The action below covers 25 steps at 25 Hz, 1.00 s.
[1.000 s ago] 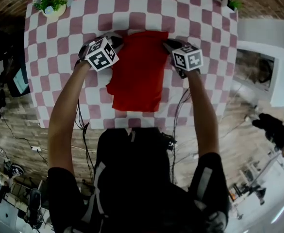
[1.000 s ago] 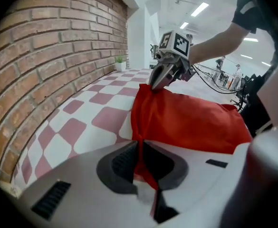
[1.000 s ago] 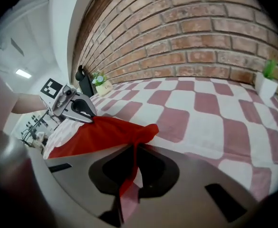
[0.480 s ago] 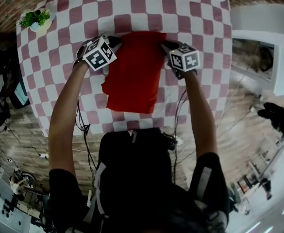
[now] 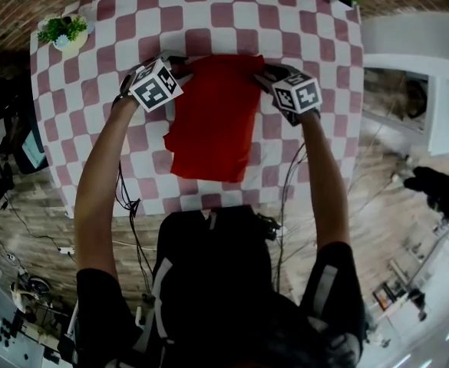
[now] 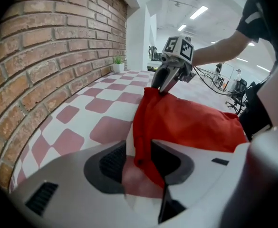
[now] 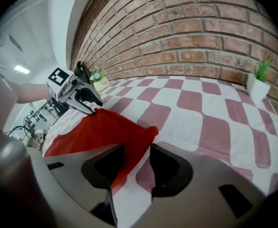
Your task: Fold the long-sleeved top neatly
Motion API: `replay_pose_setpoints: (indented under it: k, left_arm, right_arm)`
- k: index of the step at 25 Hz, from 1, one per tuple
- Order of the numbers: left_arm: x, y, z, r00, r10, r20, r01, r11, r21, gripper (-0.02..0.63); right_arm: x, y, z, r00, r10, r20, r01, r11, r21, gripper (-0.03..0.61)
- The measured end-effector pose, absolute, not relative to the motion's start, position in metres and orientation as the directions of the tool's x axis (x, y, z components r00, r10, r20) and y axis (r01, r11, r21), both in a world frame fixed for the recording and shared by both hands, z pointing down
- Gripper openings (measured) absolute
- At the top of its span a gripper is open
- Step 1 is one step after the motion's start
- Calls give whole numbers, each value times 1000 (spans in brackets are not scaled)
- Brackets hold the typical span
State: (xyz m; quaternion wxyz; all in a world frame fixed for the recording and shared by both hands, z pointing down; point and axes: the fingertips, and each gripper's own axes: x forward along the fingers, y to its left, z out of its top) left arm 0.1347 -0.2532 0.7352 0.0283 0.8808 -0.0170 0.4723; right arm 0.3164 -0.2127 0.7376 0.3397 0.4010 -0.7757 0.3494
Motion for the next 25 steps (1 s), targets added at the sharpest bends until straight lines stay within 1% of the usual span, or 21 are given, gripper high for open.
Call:
replay_pose_setpoints:
  k: [5, 10, 15, 19, 21, 22, 25]
  left_arm:
    - [123, -256, 738, 492, 88, 866, -8, -994, 105, 172]
    - [128, -257, 737, 437, 174, 883, 64, -985, 162, 178]
    - [143, -251, 732, 402, 251, 881, 136, -967, 213, 178]
    - [146, -250, 740, 352, 281, 893, 179, -957, 230, 178]
    - [147, -248, 743, 340, 289, 895, 189, -953, 236, 170]
    - [147, -247, 744, 336, 292, 895, 188, -952, 240, 153]
    - [147, -245, 745, 333, 292, 896, 179, -953, 244, 144]
  right_arm:
    - [325, -225, 729, -462, -309, 832, -821, 503, -269, 166]
    - [320, -235, 726, -464, -180, 867, -737, 622, -265, 189]
    - [320, -236, 739, -397, -39, 917, -646, 721, -249, 212]
    - [318, -238, 750, -331, -5, 944, -605, 769, -208, 213]
    - [318, -240, 753, -305, -21, 952, -594, 785, -173, 210]
    - [319, -241, 753, -297, -31, 955, -592, 790, -158, 200]
    - [319, -239, 753, -302, -47, 952, -589, 795, -147, 137]
